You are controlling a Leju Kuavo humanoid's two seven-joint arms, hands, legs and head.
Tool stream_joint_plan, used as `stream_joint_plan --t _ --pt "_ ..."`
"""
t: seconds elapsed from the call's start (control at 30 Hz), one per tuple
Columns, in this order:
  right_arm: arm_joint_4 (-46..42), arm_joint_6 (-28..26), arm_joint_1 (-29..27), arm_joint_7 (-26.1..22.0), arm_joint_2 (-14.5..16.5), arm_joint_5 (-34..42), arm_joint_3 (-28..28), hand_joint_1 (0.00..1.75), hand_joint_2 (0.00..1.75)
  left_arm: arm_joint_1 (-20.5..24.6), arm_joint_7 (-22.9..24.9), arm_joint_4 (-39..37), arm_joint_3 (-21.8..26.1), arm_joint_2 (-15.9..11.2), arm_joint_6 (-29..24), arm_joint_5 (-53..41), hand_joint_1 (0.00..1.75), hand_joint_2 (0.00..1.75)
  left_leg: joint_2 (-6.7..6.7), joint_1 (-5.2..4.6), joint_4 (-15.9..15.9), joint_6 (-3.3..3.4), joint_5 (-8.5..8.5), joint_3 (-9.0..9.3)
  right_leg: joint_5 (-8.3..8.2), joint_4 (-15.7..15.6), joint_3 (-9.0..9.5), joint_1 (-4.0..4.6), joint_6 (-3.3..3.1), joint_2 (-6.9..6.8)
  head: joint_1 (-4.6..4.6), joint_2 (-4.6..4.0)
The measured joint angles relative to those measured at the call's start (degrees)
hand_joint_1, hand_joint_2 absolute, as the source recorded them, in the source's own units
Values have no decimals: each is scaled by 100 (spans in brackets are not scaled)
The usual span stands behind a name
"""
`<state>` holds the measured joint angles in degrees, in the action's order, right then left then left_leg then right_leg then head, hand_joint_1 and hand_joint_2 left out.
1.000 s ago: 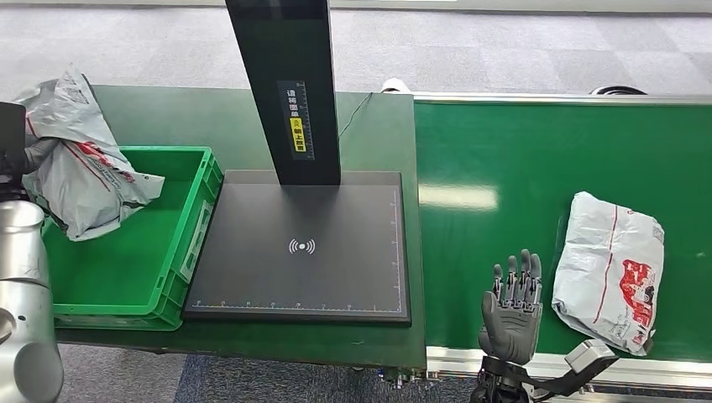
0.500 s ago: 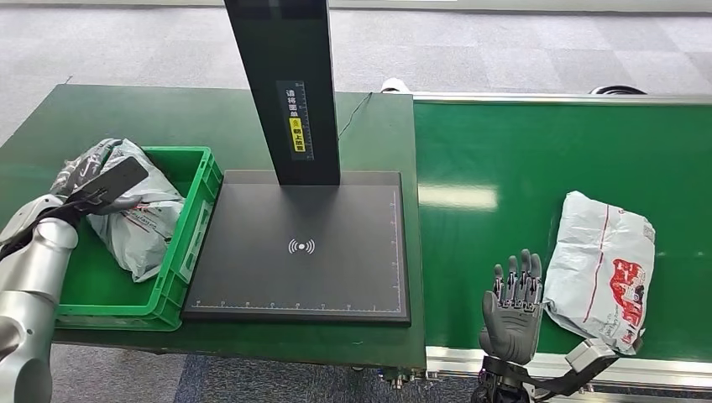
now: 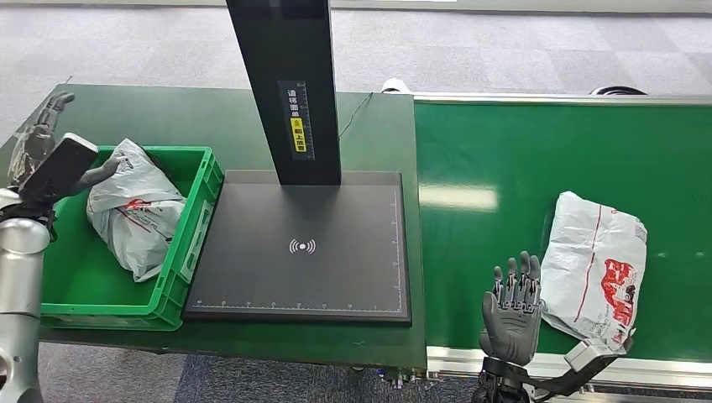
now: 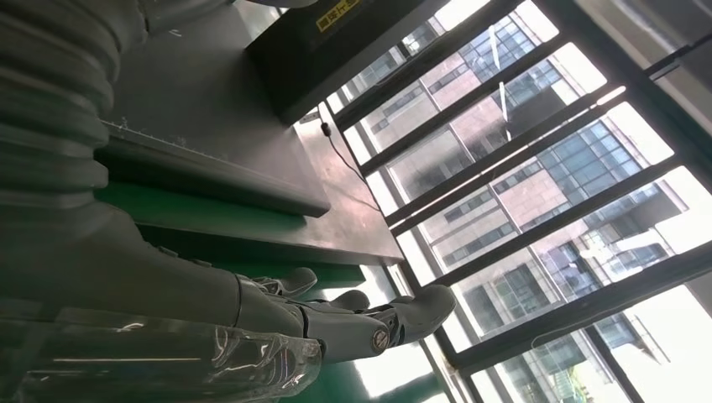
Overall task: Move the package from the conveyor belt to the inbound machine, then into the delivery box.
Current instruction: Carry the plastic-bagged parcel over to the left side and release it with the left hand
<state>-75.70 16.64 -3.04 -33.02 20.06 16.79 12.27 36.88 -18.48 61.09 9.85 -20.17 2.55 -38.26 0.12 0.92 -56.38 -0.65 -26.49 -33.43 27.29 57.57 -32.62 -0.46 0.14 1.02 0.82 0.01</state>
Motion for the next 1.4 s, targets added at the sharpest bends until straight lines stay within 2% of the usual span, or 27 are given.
stream_joint_plan --t 0.1,0.2,0.3,0.47,0.67,0.77,0.87,1.0,1.1,1.27,1.4 --pt "26 -118 6 -38 1 -4 -10 0 175 -511 -386 853 110 436 -267 1566 0 175 0 -3 0 2 -3 0 1 -2 -1 -3 1 0 1 0" --pt "34 -350 8 -131 1 -117 -19 0 175 -1149 -672 1680 24 897 -400 2527 0 175 -1 -3 0 0 -8 0 3 -3 -2 -4 2 0 1 0" --pt "34 -483 7 -183 1 -217 -27 0 175 -1677 -822 2261 -185 1213 -598 2821 0 175 -1 -3 0 -1 -9 -1 3 -3 -2 -3 2 0 0 -1" --pt "34 -515 7 -189 1 -232 -29 0 175 -1988 -849 2678 -337 1389 -689 2934 0 175 -2 1 0 -1 -7 4 3 -3 4 1 2 -1 1 -1" --pt "33 -570 7 -207 1 -281 -32 0 175 -2095 -842 2866 -382 1475 -651 2956 0 175 -2 1 0 -1 -6 7 3 -3 8 1 2 -1 1 0" --pt "5 -756 6 -282 1 -480 -63 0 175 -2290 -829 2914 -522 1592 -524 2724 0 175 -2 -3 0 -1 -8 7 4 -3 7 -3 3 -1 2 -1" --pt "-50 -932 15 -307 2 -777 -133 0 175 -2605 -939 2829 -884 1868 -396 2492 0 175 -4 -10 0 2 -11 5 6 -4 8 -10 5 -3 0 -1" --pt "-115 -1263 44 -308 5 -1617 -284 0 175 -3113 -1264 2463 -1497 2291 -170 2485 0 175 -2 -17 0 7 -14 6 7 -5 8 -16 8 -3 1 -1" --pt "-155 -1338 48 -310 5 -1863 -363 0 175 -3459 -1275 2285 -1854 2532 15 2181 0 175 -6 -17 0 8 -16 6 9 -5 9 -17 11 -4 1 0" --pt "-159 -1279 24 -403 5 -1882 -427 0 175 -3973 -1320 2115 -2145 2853 259 1879 0 175 -7 -16 0 9 -17 5 10 -5 6 -15 11 -4 2 0" --pt "-152 -1268 20 -443 3 -1966 -530 0 175 -4125 -1372 1951 -2246 3037 348 1772 0 175 -7 -16 1 9 -17 6 10 -5 7 -15 11 -5 1 -1"
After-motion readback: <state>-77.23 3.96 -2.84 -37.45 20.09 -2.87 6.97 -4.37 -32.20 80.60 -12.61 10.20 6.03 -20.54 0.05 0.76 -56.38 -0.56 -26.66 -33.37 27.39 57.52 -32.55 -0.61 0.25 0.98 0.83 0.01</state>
